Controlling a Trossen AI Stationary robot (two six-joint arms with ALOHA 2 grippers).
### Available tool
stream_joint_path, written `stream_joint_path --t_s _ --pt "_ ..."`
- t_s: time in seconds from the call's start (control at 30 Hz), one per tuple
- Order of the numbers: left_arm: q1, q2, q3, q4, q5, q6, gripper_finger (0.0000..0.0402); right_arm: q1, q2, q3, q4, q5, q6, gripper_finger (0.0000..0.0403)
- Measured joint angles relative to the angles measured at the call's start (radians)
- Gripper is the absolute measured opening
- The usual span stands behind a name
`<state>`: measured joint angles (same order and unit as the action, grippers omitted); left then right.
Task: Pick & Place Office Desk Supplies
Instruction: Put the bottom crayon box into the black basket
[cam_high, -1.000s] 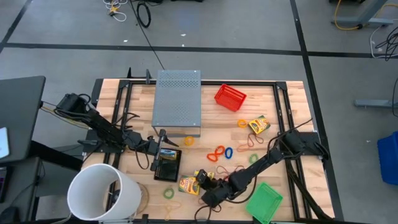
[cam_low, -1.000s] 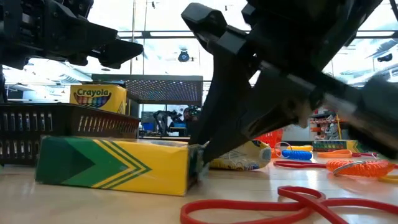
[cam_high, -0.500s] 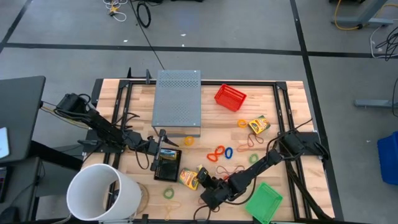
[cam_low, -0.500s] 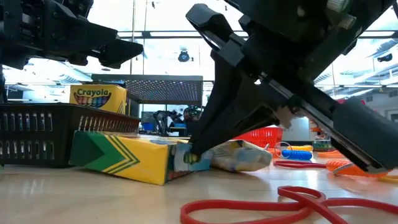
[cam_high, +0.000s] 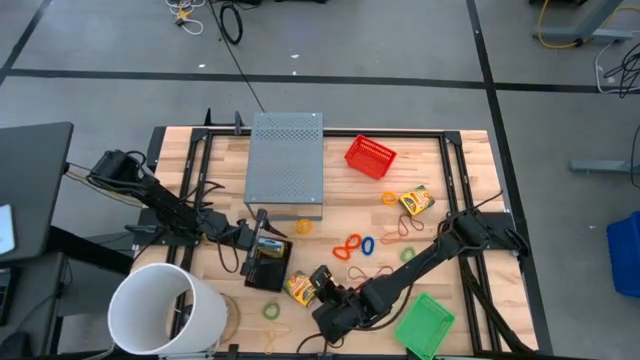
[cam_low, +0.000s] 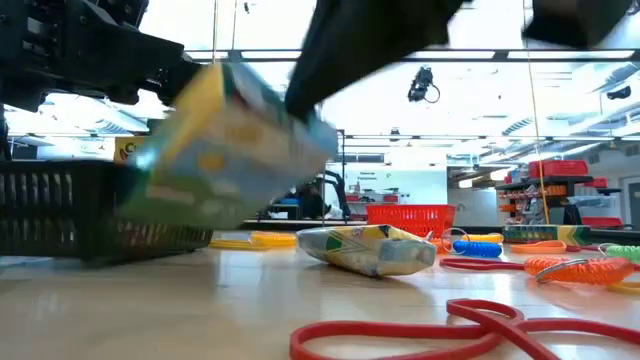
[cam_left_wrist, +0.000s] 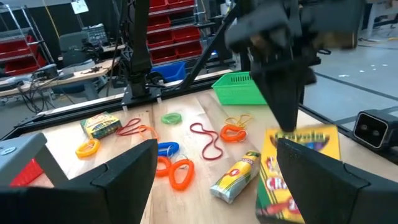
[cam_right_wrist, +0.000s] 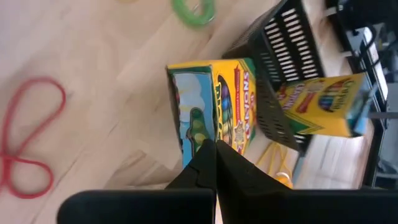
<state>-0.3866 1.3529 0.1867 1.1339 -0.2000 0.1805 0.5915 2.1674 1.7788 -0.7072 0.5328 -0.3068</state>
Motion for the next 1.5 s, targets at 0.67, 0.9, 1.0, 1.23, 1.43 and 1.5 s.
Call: stream_joint_path --t_s 0.67,0.9,1.0,1.23,1.43,1.5 --pt "0.0 -0.001 0.054 -0.1 0.08 0.001 0.0329 -0.131 -0.003 0.418 -0.591 -0.211 0.329 0.0" --pt "-0.015 0.0 0.247 -0.475 -0.037 0.074 0.0329 -0.209 -0.002 0.477 -0.698 -0.273 0.322 0.0" --pt "-0.02 0.0 0.298 -0.538 -0.061 0.116 0.033 -0.232 -0.003 0.502 -0.726 -0.291 0.317 0.0" --pt "-0.001 0.0 0.335 -0.556 -0.057 0.141 0.0339 -0.263 -0.003 0.561 -0.759 -0.327 0.292 0.0" --pt "0.029 0.007 0.336 -0.543 -0.055 0.119 0.0339 -0.284 -0.003 0.578 -0.748 -0.351 0.28 0.0" --pt "0.038 0.007 0.336 -0.525 -0.059 0.111 0.0339 -0.292 -0.003 0.578 -0.747 -0.353 0.275 0.0"
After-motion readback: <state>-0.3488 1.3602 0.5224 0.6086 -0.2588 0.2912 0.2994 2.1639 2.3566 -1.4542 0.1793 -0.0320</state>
